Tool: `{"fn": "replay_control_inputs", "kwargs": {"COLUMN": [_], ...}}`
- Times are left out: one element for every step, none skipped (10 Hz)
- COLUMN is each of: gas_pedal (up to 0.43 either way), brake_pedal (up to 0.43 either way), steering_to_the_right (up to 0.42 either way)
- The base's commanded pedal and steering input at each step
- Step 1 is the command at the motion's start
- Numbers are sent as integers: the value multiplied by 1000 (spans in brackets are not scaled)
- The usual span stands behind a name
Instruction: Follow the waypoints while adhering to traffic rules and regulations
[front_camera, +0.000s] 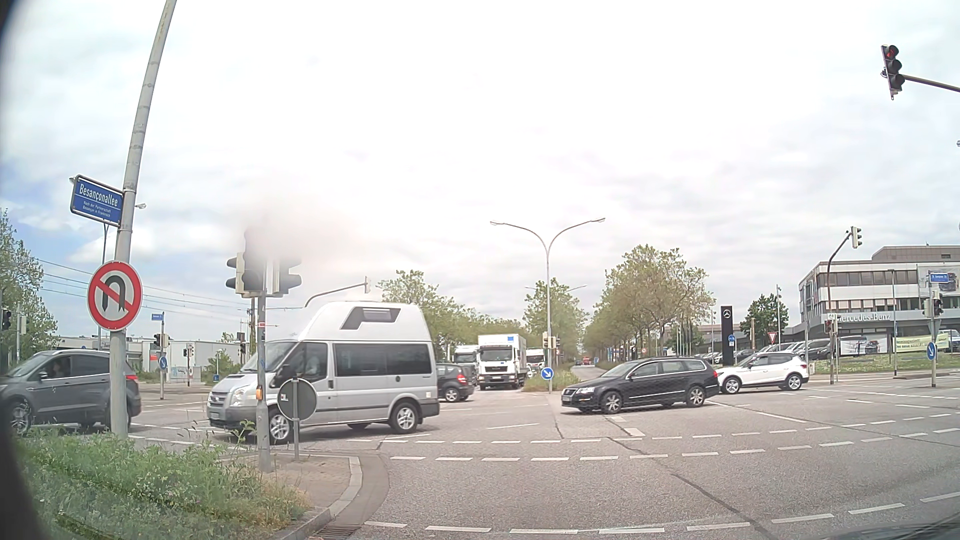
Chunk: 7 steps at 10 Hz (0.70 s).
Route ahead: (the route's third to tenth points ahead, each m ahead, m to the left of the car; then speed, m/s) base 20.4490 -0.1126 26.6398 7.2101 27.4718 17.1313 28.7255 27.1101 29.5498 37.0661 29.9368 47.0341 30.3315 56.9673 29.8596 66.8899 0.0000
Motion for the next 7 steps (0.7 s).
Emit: {"fn": "replay_control_inputs", "kwargs": {"gas_pedal": [0, 0, 0, 0, 0, 0, 0], "brake_pedal": [280, 280, 280, 280, 280, 280, 280], "steering_to_the_right": [-6, -6, -6, -6, -6, -6, -6]}}
